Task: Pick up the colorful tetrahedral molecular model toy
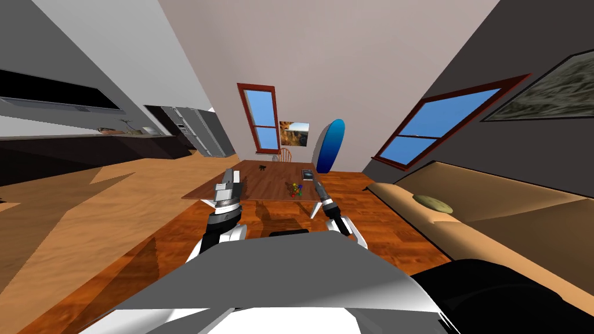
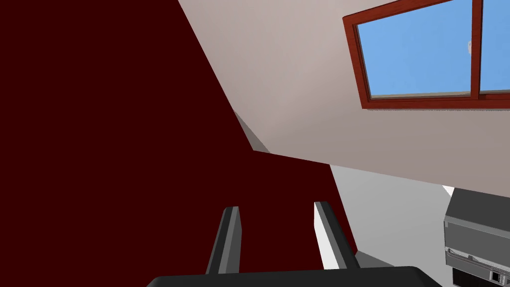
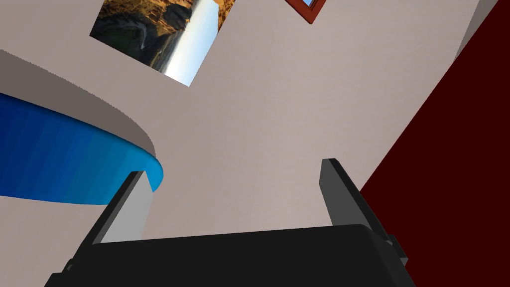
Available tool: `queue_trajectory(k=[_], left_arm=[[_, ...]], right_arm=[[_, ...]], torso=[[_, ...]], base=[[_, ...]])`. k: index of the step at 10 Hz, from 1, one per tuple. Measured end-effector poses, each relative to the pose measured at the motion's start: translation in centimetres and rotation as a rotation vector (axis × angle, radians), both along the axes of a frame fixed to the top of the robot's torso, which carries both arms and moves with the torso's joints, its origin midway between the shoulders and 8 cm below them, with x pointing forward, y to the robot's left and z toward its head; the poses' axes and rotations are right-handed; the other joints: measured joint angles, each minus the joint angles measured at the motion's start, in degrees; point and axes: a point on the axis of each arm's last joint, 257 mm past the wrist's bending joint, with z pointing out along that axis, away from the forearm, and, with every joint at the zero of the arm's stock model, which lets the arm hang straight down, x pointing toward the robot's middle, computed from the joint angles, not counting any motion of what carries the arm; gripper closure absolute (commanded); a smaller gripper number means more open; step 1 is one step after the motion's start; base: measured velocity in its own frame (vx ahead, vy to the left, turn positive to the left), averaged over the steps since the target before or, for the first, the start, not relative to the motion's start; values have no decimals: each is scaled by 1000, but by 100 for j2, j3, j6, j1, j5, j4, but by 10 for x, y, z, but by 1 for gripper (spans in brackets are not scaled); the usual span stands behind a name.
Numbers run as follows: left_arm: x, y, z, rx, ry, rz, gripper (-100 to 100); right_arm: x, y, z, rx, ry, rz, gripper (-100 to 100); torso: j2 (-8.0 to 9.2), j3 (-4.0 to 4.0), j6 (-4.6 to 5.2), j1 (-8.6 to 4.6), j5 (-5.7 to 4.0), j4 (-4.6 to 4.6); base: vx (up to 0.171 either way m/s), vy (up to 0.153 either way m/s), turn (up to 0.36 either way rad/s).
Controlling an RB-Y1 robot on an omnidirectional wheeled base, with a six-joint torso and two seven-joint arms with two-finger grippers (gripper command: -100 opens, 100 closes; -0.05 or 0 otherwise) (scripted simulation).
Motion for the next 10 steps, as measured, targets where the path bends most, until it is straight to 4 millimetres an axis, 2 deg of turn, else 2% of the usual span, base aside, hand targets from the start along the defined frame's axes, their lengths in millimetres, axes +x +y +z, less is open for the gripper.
queue_trajectory(k=[6,9,10], left_arm=[[0,0,0,0,0,0,0],[0,0,0,0,0,0,0],[0,0,0,0,0,0,0]], right_arm=[[6,-10,-83,-313,136,13,-100],[8,-27,-123,-466,201,19,-100],[4,-34,-138,-548,228,24,-100]], torso=[[-12,-7,-1,4,1,-2],[-21,-12,-1,-1,-1,-4],[-17,-10,-1,15,3,-4]], base=[[-32,110,49],[-10,113,81],[-15,106,22]])
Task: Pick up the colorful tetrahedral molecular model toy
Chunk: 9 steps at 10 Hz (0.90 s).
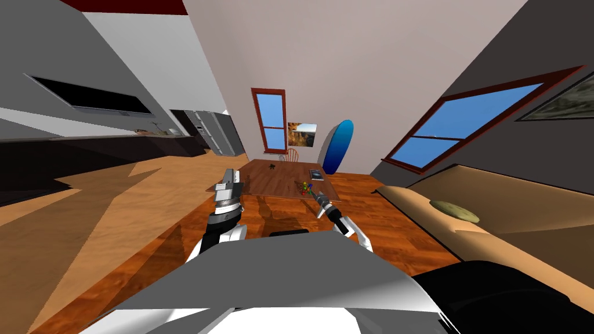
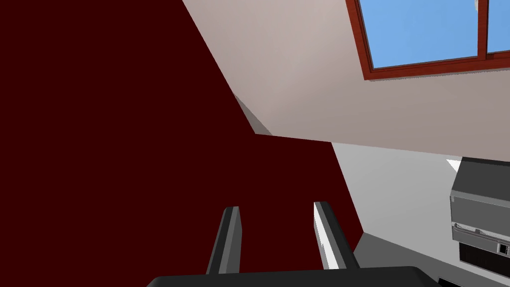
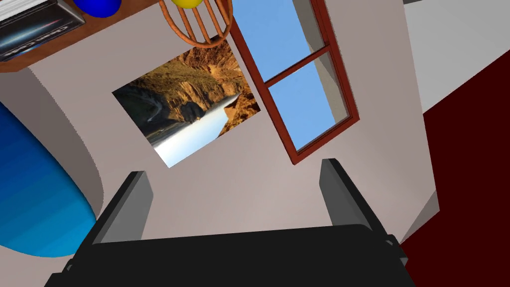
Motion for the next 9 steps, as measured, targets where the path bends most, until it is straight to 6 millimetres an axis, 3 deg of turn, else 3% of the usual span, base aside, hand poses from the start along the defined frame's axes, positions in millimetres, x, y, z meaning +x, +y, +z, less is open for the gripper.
queue_trajectory(k=[5,9], left_arm=[[0,0,0,0,0,0,0],[0,0,0,0,0,0,0]], right_arm=[[-10,-37,-67,-304,99,26,-100],[-19,-92,-105,-571,180,46,-100]], torso=[[0,1,0,3,1,1],[-5,-3,2,-4,1,0]], base=[[-7,116,74],[4,131,93]])
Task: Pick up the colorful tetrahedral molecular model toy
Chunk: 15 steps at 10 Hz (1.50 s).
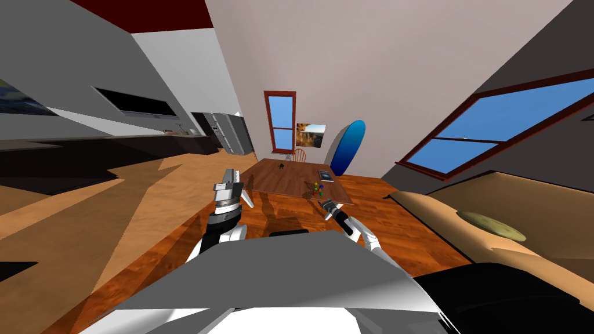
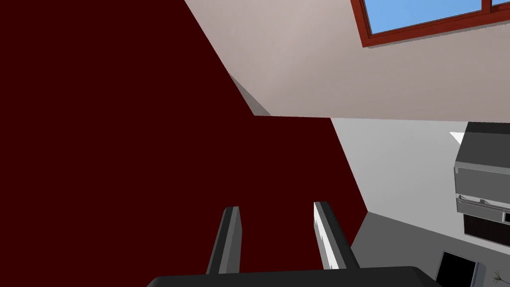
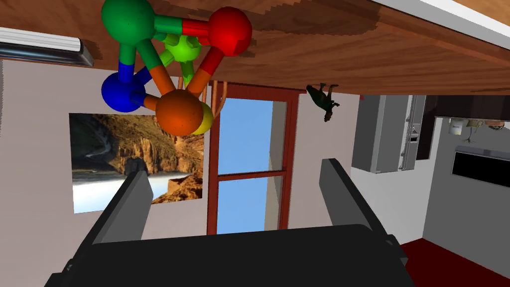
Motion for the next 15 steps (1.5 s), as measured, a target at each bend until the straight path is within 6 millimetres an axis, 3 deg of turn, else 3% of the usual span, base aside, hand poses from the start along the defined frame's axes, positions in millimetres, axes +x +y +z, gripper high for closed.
queue_trajectory(k=[2,7,13,15], left_arm=[[0,0,0,0,0,0,0],[0,0,0,0,0,0,0],[0,0,0,0,0,0,0],[0,0,0,0,0,0,0]], right_arm=[[-2,-36,-16,-166,44,20,-100],[-15,-101,-33,-423,112,45,-100],[-33,-205,-31,-815,216,92,-100],[-37,-228,-26,-895,241,99,-100]], torso=[[-2,-1,-2,5,1,0],[3,2,1,-21,-5,1],[-10,-5,-1,-5,-1,-1],[-4,-2,0,-22,-5,-1]], base=[[8,135,92],[5,94,68],[25,104,90],[33,80,103]])
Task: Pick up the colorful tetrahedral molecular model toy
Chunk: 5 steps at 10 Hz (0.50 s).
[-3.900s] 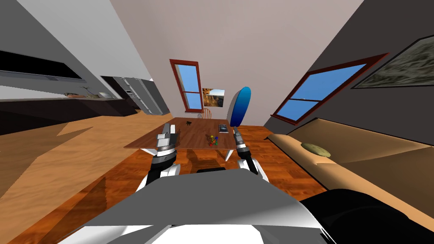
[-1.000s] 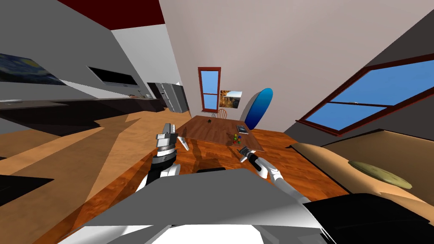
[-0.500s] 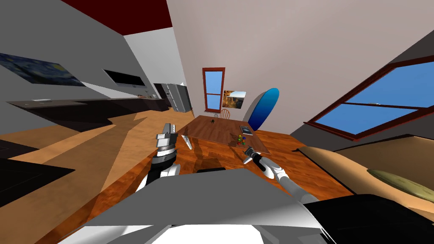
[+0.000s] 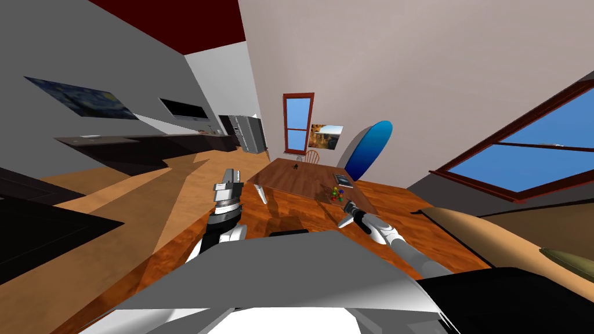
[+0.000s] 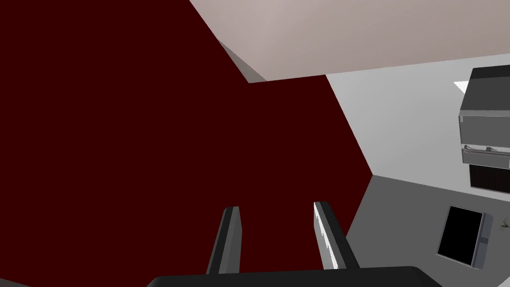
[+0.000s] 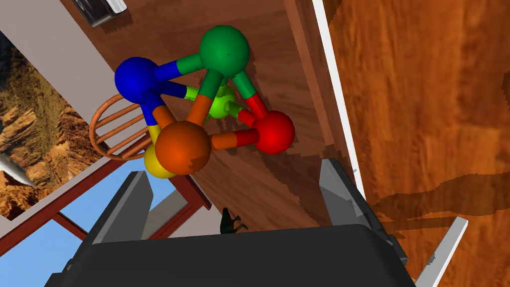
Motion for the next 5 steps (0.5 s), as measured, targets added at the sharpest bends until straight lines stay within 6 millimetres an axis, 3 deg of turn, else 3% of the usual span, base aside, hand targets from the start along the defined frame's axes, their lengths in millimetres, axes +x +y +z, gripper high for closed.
queue_trajectory(k=[5], left_arm=[[0,0,0,0,0,0,0]], right_arm=[[-15,-55,12,-187,65,11,-100]], torso=[[-3,-2,2,-17,-5,-1]], base=[[39,41,62]])
